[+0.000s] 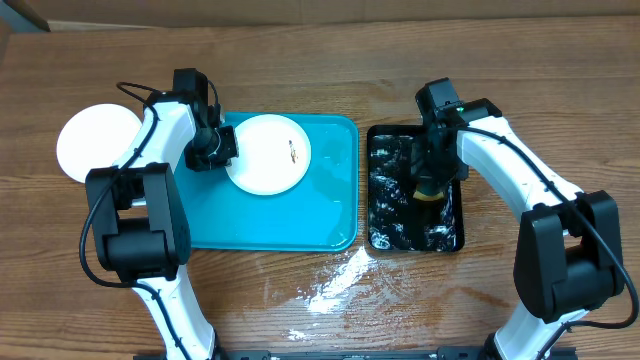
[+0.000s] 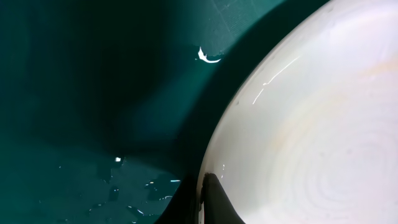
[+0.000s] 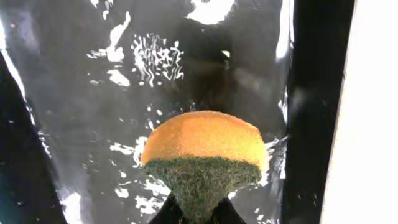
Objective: Clean dirty plates on tray and stack at the side
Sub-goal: 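Rub the sponge in the wet black tray with the right gripper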
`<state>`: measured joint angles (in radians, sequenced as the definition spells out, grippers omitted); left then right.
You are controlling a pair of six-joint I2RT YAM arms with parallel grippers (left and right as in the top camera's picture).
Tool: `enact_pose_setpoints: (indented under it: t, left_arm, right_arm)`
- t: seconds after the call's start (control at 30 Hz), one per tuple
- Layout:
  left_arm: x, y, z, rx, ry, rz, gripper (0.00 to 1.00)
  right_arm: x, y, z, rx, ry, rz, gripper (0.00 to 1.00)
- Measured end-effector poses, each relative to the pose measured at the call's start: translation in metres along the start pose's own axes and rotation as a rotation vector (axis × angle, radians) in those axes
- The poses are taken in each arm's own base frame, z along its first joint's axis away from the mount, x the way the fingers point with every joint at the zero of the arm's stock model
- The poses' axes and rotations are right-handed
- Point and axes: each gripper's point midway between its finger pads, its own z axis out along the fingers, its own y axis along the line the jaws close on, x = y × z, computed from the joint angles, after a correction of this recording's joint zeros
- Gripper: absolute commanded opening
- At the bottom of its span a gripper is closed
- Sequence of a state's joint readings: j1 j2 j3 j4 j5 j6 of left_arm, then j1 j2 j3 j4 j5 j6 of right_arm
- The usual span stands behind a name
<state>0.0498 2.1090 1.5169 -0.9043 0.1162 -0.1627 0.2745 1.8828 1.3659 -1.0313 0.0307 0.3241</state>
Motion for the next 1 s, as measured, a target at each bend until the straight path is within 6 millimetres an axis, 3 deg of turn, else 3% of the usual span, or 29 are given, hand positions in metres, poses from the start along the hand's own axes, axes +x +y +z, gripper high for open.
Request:
enact_pose_setpoints:
  t: [0.17,0.4,0.63,0.87,1.0]
  left_arm:
    - [0.001,0.000,-0.005,0.000,-0.001,0.000,0.04]
    - [-0.003,-0.005,-0.032,0.009,-0.061,0.010,0.04]
    - [0.003,-0.011,-0.032,0.001,-0.044,0.028,0.04]
    - [0.006,-0.021,-0.031,-0.002,-0.039,0.054,0.04]
    - [0.008,-0.020,-0.031,-0.004,-0.032,0.054,0.04]
  right_arm:
    - [0.003,-0.006,0.000,0.035,0.006,0.021,0.04]
    - [0.006,0.019,-0.002,-0.128,0.045,0.005,0.04]
    - [0.002,0.035,-0.010,-0.335,0.084,0.044,0.04]
    - [0.005,0.065,-0.041,-0.681,0.173,0.073,0.04]
    - [-0.006,0.051,-0.059,-0.829,0.189,0.155,0.04]
